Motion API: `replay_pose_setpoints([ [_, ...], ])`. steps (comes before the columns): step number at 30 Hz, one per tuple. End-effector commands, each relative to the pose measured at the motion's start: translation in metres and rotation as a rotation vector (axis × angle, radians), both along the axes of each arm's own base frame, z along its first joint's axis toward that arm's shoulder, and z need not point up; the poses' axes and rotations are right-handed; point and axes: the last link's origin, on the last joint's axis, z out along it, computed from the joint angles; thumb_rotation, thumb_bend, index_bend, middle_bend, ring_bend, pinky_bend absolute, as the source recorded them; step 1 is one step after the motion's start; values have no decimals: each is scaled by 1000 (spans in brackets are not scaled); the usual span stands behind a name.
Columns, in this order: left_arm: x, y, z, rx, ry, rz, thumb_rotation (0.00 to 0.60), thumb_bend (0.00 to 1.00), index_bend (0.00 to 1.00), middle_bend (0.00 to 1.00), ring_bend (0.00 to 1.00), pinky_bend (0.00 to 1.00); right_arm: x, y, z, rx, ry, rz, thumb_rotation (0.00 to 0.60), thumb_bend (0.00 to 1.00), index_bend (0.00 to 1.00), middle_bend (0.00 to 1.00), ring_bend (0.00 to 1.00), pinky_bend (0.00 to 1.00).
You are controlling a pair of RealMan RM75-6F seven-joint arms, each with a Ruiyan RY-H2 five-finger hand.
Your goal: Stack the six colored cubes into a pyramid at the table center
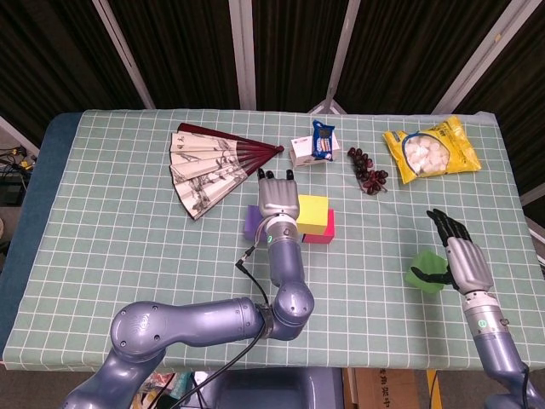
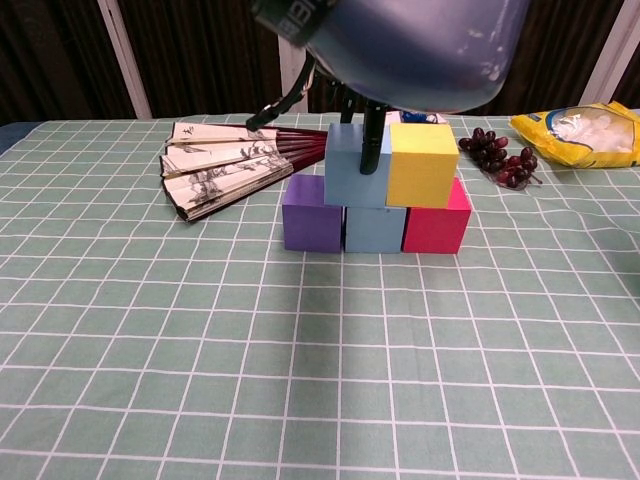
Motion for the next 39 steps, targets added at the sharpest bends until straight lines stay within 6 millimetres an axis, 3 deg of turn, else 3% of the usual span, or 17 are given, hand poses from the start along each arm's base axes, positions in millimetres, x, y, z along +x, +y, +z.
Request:
replay_pose_setpoints([
  [1,1,0,0,-2,-3,-3,600,277,0,459,113,17,0,0,0,0,0,0,600,206,0,7,0,0],
  [7,0,-1,0,-18,-3,-3,600,103,0,317,95,15,1,0,0,-4,-3,2,600,206,0,7,0,0],
  [18,-1,-1,9,-26,-28,-5,600,36,0,149,58,7,1,0,0,-1,-4,2,600,206,0,7,0,0],
  [27,-7,1,15,-36,-88,-34,600,36,0,130,30,0,1,1,0,2,-3,5,600,205,0,7,0,0],
  [39,-10,0,8,-64,-177,-94,600,48,0,168,30,0,1,1,-1,3,3,5,600,206,0,7,0,0],
])
